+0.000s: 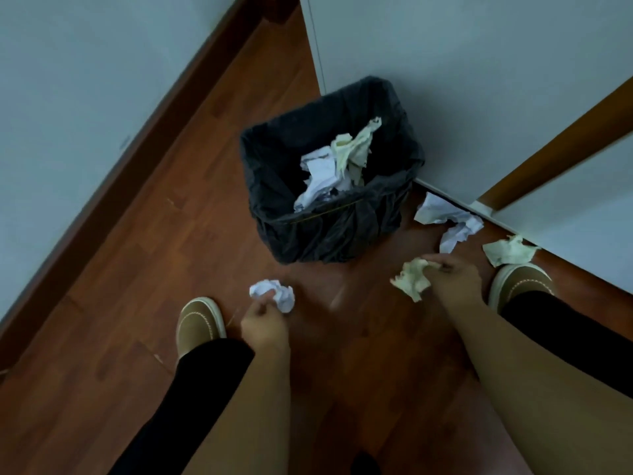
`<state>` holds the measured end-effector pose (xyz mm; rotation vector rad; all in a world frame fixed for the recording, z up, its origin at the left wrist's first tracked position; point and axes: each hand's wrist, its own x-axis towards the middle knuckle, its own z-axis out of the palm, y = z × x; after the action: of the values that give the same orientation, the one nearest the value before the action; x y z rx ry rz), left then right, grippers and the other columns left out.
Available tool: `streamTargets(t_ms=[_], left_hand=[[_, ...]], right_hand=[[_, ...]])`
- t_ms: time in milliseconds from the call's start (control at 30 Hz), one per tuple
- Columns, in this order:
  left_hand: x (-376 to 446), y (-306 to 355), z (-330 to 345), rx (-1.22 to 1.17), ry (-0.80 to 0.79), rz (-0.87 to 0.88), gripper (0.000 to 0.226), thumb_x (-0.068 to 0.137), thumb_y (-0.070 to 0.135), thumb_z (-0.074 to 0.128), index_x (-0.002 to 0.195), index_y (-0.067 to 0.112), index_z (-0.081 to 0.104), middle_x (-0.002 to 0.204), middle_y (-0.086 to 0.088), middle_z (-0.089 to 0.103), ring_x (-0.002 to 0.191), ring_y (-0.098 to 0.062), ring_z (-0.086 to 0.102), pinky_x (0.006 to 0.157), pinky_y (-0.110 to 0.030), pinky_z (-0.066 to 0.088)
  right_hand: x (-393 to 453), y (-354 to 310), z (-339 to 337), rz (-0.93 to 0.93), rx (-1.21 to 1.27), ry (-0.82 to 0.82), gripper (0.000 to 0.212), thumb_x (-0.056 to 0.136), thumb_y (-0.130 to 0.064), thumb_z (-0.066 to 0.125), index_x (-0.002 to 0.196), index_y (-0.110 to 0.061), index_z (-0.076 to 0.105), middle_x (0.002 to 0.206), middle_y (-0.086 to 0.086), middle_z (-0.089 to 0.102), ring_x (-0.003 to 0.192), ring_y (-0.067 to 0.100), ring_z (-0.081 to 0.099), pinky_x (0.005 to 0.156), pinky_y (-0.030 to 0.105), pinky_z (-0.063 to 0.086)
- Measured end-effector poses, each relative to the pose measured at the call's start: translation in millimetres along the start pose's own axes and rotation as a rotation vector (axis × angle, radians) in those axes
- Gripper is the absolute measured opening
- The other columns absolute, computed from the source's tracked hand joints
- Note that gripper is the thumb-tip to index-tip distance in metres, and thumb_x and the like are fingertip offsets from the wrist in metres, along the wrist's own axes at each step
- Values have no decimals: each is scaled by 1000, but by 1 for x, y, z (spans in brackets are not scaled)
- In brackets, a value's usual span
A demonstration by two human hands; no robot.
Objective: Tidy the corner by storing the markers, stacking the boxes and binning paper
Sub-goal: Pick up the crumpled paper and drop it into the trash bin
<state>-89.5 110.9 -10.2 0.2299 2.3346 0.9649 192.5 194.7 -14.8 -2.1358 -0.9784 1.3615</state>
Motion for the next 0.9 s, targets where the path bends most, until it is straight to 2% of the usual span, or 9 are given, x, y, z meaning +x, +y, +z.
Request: streamTargets(t_ms=[167,233,333,467,600,667,733,833,900], left_hand=[[-9,85,-50,-361,358,264,36,88,12,53,120,30,54,111,0,60,102,-21,62,97,-41,50],[-28,140,-62,-469,368,518,34,88,16,56,121,25,55,115,-6,62,106,-23,63,96,-46,52],[-64,208,-69,-474,253,845,25,93,17,58,117,20,59,115,-9,63,109,-26,61,96,-37,51],[-100,243,-53,-306,95,1099,21,95,15,56,114,18,65,110,-6,66,111,-26,61,98,-44,48],[-110,231,-28,-74,-29,1108,24,92,14,56,110,19,71,97,2,62,107,-36,58,93,-48,46],[-111,217,-18,43,-34,956,24,92,18,58,110,25,72,105,7,54,113,-32,50,97,-49,43],[-118,202,-11,105,11,836,26,89,18,61,109,31,71,123,4,50,121,-29,40,102,-47,38],[-138,187,6,200,-18,1039,25,83,17,63,103,30,71,127,1,52,120,-31,42,99,-34,28],[-151,179,24,274,-131,1218,21,82,18,63,99,27,72,124,0,56,119,-29,45,96,-24,19]], right_hand=[[-44,-87,-24,-174,523,335,21,74,-16,64,74,-35,70,91,8,69,83,21,65,80,36,55],[-60,-126,-43,-271,663,382,21,74,-14,64,75,-34,69,87,6,66,77,18,62,71,30,54],[-75,-180,-61,-410,767,353,18,80,-10,66,82,-27,69,82,-1,64,73,10,56,65,22,49],[-84,-226,-56,-468,730,190,24,84,-4,63,91,-25,71,69,-16,64,58,-5,57,59,14,49],[-77,-227,-43,-507,373,-133,51,87,-21,68,136,-26,53,123,-15,56,108,-3,52,94,20,47],[-66,-210,-42,-455,230,-103,59,85,-38,65,140,-36,45,144,-4,44,129,10,43,107,35,40],[-56,-186,-50,-372,164,7,50,88,-37,59,137,-35,48,141,2,46,128,18,45,107,38,39],[-38,-137,-73,-210,104,88,37,92,-27,54,129,-25,57,118,0,56,101,17,55,90,32,45],[-23,-100,-91,-110,23,132,38,87,-31,54,124,-25,60,124,10,59,108,28,58,97,40,46]])
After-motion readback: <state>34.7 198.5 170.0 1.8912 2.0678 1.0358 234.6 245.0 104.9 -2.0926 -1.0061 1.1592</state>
